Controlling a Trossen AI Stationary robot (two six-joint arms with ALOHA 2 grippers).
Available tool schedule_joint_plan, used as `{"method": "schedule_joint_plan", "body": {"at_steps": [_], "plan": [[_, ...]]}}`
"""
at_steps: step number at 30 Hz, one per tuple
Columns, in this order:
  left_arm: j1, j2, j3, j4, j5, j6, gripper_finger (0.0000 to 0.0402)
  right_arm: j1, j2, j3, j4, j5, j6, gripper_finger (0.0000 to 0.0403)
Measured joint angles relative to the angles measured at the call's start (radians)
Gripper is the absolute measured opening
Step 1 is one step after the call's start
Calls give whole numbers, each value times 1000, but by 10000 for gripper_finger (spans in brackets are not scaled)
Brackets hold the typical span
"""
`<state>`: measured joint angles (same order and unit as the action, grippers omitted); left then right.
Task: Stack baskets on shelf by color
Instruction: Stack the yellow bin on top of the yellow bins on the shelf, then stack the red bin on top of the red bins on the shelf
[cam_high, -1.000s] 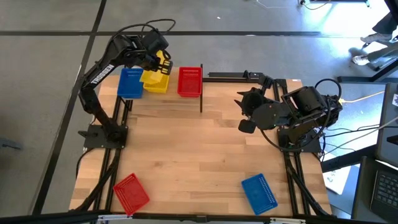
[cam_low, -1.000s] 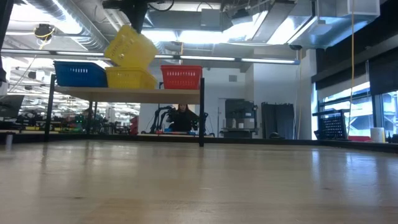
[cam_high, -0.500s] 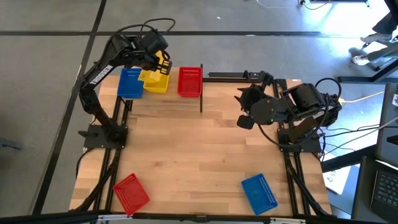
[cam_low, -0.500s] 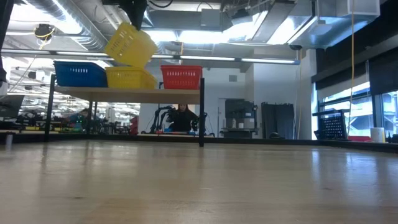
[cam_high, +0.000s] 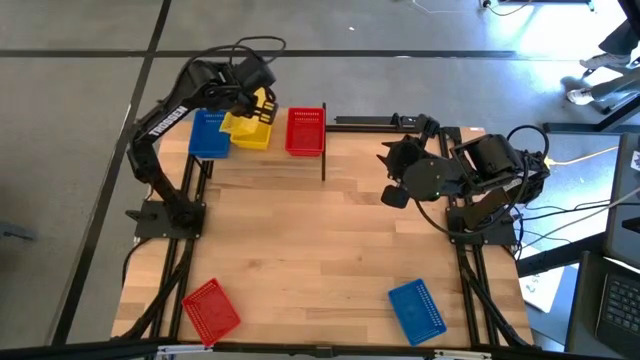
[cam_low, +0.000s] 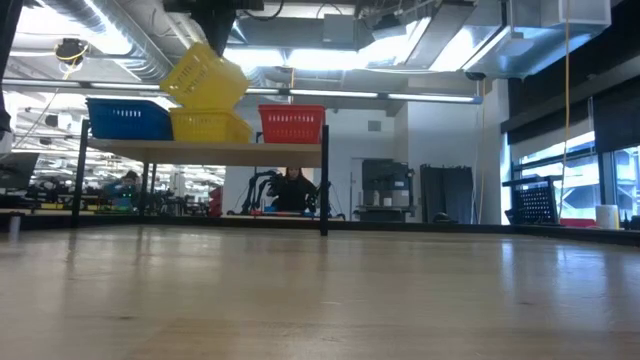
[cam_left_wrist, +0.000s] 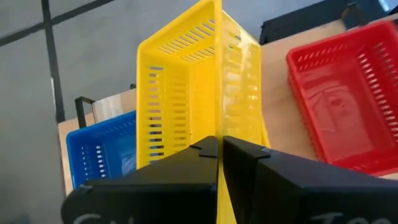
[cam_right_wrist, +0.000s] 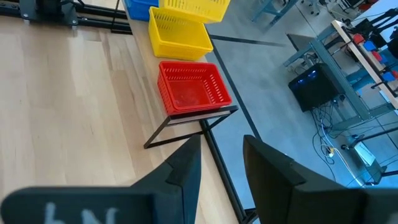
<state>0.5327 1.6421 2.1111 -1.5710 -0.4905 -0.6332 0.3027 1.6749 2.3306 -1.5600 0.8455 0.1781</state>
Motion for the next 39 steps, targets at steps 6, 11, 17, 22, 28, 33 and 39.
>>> {"method": "schedule_joint_plan", "body": {"at_steps": [6,11,17,22,28,33,39], "plan": [[0,0,-73,0,-5,-3,0,0,0,0,0,0,-1,117],[1,0,-83,2,31,27,8,0,0,0,0,0,-5,117],[1,2,-83,1,35,43,32,0,0,0,0,0,-6,117],[1,2,-83,0,35,44,57,0,0,0,0,0,-6,117],[1,2,-72,0,26,42,71,0,0,0,0,0,-5,117],[-33,0,-10,0,123,148,67,0,0,0,-2,-11,-4,117],[-147,-20,13,0,333,329,67,1,-2,0,-13,-169,-8,117]]}}
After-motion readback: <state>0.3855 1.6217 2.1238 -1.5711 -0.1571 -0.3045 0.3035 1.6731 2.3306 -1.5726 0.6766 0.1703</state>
